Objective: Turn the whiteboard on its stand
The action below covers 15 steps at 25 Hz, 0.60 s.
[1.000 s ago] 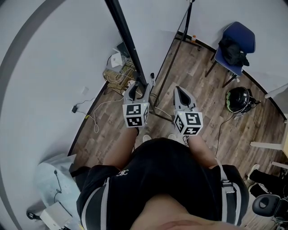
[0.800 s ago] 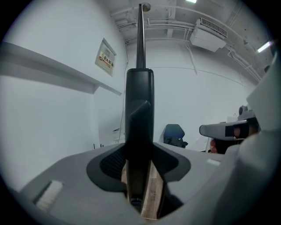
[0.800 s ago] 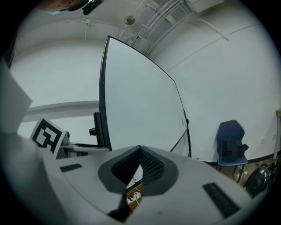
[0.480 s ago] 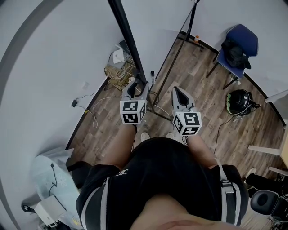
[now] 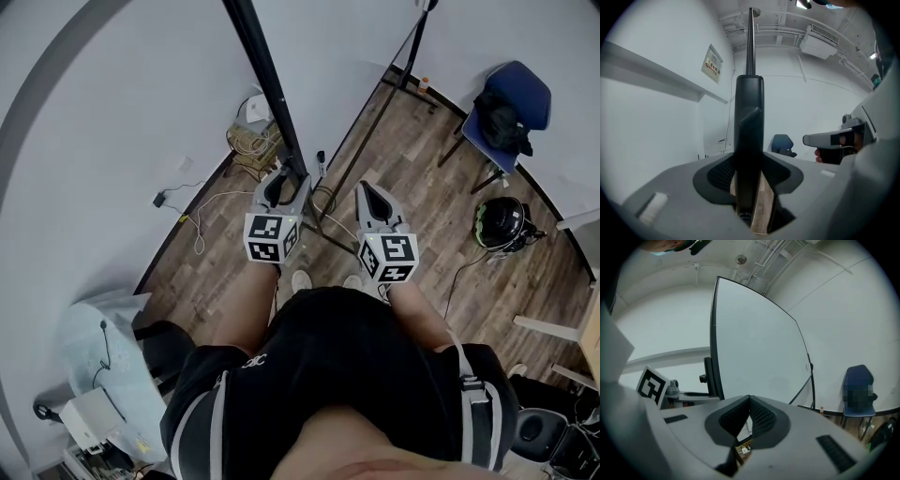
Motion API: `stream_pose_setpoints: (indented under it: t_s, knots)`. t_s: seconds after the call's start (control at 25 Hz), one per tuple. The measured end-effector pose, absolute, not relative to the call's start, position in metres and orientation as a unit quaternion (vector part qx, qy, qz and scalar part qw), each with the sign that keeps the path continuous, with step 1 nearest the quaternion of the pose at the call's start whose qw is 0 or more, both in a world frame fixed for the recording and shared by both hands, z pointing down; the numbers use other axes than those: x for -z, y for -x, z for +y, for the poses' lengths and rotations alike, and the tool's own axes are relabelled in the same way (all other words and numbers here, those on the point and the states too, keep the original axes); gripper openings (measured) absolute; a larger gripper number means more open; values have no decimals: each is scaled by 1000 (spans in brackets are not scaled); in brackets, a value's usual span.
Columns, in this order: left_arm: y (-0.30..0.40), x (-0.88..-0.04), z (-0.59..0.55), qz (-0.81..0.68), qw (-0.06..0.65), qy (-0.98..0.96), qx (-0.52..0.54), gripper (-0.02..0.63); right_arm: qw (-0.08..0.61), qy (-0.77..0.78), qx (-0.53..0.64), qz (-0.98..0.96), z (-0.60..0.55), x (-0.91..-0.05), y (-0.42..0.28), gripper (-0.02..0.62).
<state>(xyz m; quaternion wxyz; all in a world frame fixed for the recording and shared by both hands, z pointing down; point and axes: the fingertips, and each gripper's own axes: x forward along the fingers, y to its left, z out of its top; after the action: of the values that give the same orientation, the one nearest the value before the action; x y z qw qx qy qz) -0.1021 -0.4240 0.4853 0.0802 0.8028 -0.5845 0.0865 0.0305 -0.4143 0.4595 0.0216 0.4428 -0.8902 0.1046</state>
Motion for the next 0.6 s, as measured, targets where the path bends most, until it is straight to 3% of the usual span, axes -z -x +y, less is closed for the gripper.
stream_pose_setpoints:
  t_s: [0.6]
  knots:
    - [119, -485, -377, -603, 71, -791, -80, 184, 33, -414, -117, -902, -380, -473, -26, 5]
